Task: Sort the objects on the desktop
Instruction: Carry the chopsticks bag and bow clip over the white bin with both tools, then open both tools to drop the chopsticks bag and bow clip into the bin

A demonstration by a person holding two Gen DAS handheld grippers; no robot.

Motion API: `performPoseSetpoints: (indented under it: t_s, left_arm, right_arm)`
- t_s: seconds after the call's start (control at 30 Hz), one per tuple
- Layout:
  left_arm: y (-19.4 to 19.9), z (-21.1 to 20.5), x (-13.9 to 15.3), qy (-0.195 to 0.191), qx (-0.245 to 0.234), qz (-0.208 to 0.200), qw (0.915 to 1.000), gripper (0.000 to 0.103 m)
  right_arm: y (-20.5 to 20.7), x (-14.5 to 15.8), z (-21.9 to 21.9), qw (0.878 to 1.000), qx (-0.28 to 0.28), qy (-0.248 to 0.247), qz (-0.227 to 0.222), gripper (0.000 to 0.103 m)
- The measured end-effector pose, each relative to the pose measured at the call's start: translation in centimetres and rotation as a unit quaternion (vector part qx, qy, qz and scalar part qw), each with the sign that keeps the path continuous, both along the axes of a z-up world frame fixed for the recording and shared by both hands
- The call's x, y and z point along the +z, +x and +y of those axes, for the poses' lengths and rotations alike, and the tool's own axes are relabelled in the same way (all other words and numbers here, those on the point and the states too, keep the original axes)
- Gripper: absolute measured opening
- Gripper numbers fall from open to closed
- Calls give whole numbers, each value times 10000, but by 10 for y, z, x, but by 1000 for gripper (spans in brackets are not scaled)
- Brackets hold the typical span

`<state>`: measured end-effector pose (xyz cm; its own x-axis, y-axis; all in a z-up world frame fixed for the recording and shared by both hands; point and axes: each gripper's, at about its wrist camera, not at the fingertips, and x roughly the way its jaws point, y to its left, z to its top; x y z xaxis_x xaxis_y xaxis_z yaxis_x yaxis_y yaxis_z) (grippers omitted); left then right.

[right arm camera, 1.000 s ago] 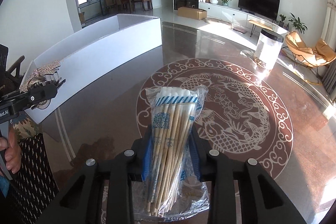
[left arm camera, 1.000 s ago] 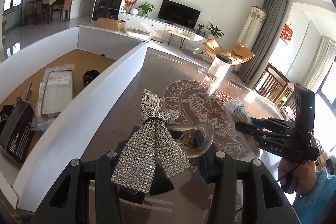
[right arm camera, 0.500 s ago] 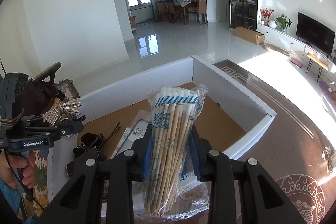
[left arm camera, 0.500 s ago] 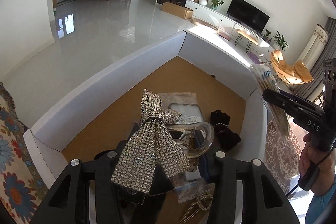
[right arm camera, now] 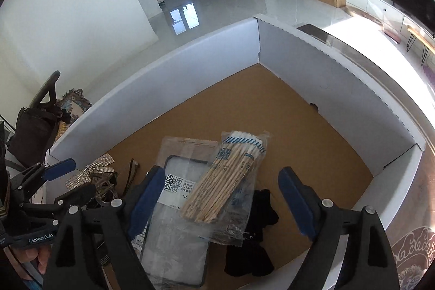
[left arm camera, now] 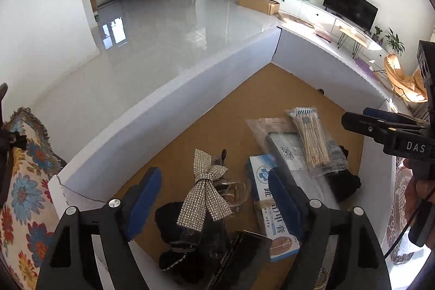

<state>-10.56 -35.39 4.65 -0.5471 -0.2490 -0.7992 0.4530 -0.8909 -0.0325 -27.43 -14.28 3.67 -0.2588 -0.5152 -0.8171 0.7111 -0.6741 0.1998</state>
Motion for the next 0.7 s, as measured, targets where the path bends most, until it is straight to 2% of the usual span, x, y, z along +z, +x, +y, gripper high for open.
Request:
performPoseSetpoints:
  t_s: [0.1,0.17,0.23,0.33,0.47,0.7]
  left_arm:
    - [28,17,19,-106,63,456,9989,82]
    - [42,30,31,-173,42,679,9975,92]
    - [54,46,42,-355,47,847,9958,95]
    - [65,60,56,-489,-32,923,9945,100]
    - [63,78,68,-607,-114,883,9942,100]
    - [76,86,77,-855,24,896,9923,100]
  right_arm:
    - [19,24,17,9994,40,-37,343,93]
    - [34,39,30,9984,129,-95,550,97]
    - [50,49,39,9966,233,-87,782,101]
    - [76,61,43,9935,464,61,1037,103]
    - [102,64,45,9886,759,345,1251,103]
    - [115,63,52,9864,841,417,1350,103]
